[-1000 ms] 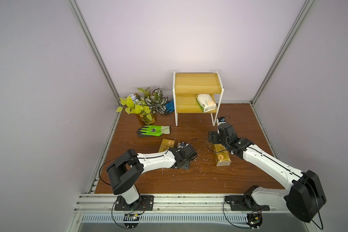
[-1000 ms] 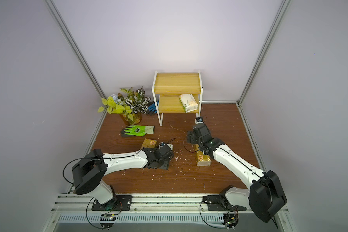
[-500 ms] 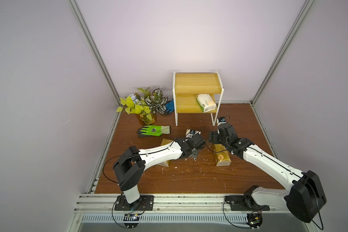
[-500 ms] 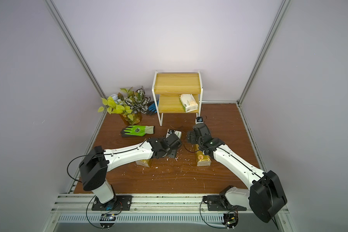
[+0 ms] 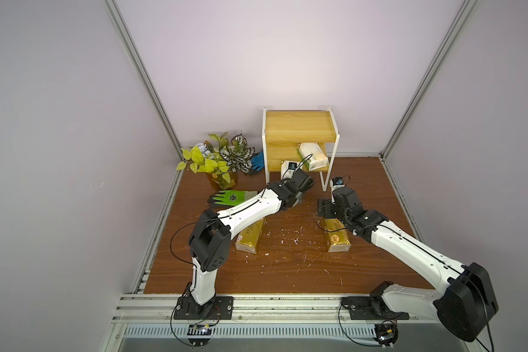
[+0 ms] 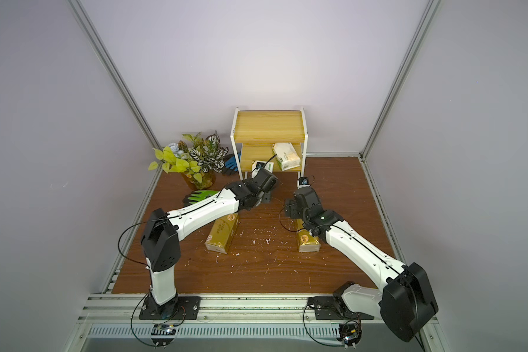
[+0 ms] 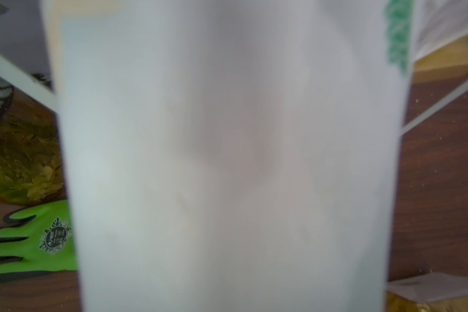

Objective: Place the tissue boxes on the shelf by color
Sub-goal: Place a box of tissues on the shelf.

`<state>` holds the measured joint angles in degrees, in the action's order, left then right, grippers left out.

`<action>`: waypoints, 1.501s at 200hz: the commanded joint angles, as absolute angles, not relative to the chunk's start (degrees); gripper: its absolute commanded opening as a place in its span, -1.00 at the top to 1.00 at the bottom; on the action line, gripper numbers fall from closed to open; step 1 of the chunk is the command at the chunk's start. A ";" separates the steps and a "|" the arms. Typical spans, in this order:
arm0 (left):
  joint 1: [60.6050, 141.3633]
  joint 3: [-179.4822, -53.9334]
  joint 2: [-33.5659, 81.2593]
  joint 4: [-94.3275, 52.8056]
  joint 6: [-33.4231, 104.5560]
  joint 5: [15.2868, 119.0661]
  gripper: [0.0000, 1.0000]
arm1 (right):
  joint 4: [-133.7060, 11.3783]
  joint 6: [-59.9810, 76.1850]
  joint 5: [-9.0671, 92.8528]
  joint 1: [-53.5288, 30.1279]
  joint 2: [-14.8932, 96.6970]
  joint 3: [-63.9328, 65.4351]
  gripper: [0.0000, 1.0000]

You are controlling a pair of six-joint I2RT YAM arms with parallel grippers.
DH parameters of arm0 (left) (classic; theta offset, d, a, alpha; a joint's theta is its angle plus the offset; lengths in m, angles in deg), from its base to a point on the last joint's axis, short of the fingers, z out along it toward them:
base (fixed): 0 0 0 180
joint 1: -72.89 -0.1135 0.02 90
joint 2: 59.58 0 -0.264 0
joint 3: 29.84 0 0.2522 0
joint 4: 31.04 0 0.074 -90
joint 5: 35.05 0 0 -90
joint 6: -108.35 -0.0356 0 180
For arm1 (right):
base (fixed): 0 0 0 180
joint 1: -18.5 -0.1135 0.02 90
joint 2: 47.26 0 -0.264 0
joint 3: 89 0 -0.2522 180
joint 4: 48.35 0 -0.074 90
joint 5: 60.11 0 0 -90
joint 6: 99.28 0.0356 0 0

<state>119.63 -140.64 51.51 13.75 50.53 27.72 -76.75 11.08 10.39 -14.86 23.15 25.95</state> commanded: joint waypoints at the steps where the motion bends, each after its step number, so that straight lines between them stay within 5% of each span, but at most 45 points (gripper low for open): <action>1: 117.46 -144.87 52.82 13.47 47.56 26.18 0.29 | -77.28 10.17 8.89 -15.23 20.86 24.68 -0.86; 115: 113.58 -160.85 63.23 14.12 42.92 27.20 0.13 | -77.41 10.67 8.12 -15.15 19.37 26.17 -0.86; 240: 113.18 -164.16 66.28 11.52 46.55 22.44 -0.02 | -78.02 11.16 8.65 -15.16 18.18 26.95 -0.86; 283: 113.14 -161.56 65.32 6.61 46.53 19.17 -0.19 | -77.85 11.62 9.23 -15.12 17.58 27.44 -0.84; 300: 113.14 -160.28 65.03 4.20 46.04 18.89 -0.49 | -77.84 11.60 9.51 -15.12 17.34 27.50 -0.83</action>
